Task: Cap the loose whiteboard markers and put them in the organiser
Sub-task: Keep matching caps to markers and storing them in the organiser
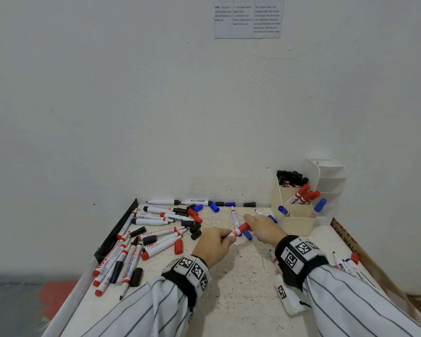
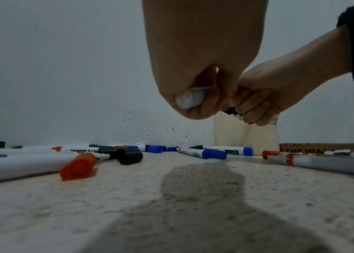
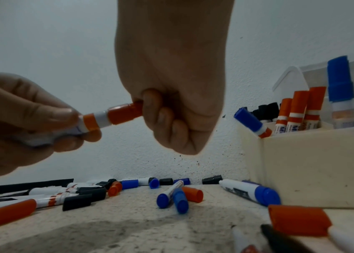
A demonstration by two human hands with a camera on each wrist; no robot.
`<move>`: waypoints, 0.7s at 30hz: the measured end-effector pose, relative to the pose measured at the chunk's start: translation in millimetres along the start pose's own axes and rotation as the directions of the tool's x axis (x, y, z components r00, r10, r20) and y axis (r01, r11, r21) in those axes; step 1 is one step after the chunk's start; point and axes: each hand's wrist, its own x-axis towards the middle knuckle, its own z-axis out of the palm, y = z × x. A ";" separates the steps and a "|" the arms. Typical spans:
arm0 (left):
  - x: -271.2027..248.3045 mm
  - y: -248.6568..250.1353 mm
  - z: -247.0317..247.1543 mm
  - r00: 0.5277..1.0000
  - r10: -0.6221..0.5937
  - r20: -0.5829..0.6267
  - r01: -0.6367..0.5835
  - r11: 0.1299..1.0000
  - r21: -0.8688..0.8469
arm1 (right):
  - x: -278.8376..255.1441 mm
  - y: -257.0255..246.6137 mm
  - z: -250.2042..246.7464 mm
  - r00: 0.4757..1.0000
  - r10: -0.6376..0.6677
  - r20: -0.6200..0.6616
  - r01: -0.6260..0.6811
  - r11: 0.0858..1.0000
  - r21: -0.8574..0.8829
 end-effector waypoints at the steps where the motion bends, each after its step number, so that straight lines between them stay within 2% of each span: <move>1: -0.6 0.5 0.7 1.000 0.001 0.009 -0.001 1.000 -0.022 | -1.1 0.2 -2.3 1.000 -0.026 0.007 0.026 1.000 0.011; 4: -1.9 3.1 2.2 0.997 -0.045 0.069 0.056 0.983 -0.174 | -1.2 4.4 -7.8 0.993 -0.117 0.028 0.117 0.993 0.012; 7: -3.1 7.1 1.5 0.979 -0.109 0.173 0.165 0.921 -0.354 | -2.6 9.4 -10.9 0.990 -0.133 0.046 0.127 0.986 0.107; 12: -4.8 11.8 4.0 0.965 -0.094 0.246 0.183 0.910 -0.371 | -6.3 16.9 -17.9 0.978 -0.156 0.140 0.141 0.983 0.114; 18: 7.3 27.5 26.3 0.990 -0.094 0.103 0.130 0.891 -0.435 | -9.4 17.8 -37.2 0.978 -0.194 -0.077 0.207 0.948 0.240; 21: 13.3 41.4 42.8 0.993 -0.063 0.096 0.093 0.934 -0.345 | -12.4 19.7 -55.0 0.966 -0.176 -0.187 0.228 0.923 0.311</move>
